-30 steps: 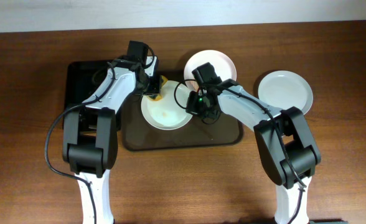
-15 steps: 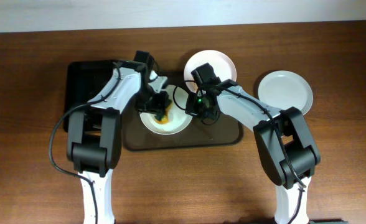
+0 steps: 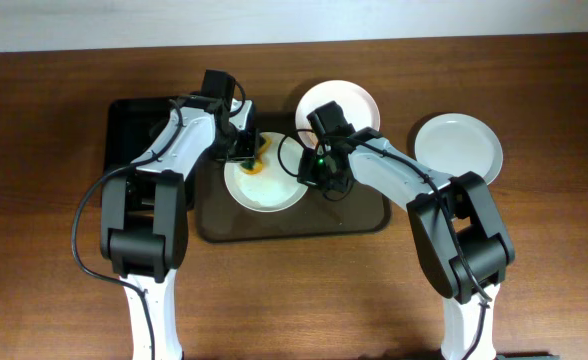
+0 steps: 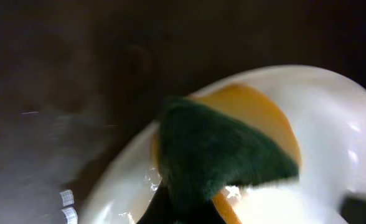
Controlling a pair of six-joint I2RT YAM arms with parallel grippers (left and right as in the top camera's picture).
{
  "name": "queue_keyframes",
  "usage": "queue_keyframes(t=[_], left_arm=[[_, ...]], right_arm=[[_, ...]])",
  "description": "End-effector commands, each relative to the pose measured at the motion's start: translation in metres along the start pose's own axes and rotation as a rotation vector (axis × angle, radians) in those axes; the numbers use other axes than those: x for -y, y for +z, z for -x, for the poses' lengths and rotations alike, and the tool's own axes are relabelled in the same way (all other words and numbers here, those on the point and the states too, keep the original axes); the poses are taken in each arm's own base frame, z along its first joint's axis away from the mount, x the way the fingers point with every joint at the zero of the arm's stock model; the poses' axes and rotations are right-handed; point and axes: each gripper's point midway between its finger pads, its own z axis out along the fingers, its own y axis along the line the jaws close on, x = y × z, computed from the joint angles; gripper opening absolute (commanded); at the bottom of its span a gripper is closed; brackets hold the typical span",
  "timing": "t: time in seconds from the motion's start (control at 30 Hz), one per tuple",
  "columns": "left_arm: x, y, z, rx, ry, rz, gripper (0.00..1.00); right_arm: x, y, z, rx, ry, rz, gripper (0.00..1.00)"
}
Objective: Clean dirty plates on tray and stack at the side
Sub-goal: 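Keep scrubbing the white plate surface with the left-gripper sponge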
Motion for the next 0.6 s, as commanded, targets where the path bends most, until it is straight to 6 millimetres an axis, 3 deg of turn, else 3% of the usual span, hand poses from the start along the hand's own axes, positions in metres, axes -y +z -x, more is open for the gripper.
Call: queue_keyframes(t=[0.0, 0.23, 0.37, 0.47, 0.57], left_arm=[[-0.048, 0.004, -0.013, -0.035, -0.064, 0.250, 0.00], [-0.034, -0.002, -0.074, -0.289, 0.001, 0.263, 0.00], [-0.004, -0.004, -0.098, -0.402, 0.171, 0.108, 0.00], [0.024, -0.004, -0.106, -0.423, 0.241, -0.057, 0.00], [0.038, -0.002, -0.097, -0.378, 0.246, -0.143, 0.00]], right_arm=[[0.015, 0.014, -0.011, -0.031, 0.009, -0.057, 0.04], [0.015, 0.014, -0.011, -0.030, 0.009, -0.055, 0.04], [0.014, 0.014, -0.010, -0.028, 0.008, -0.053, 0.04], [0.014, 0.014, -0.010, -0.028, 0.008, -0.053, 0.04], [0.014, 0.014, -0.010, -0.029, 0.008, -0.053, 0.04]])
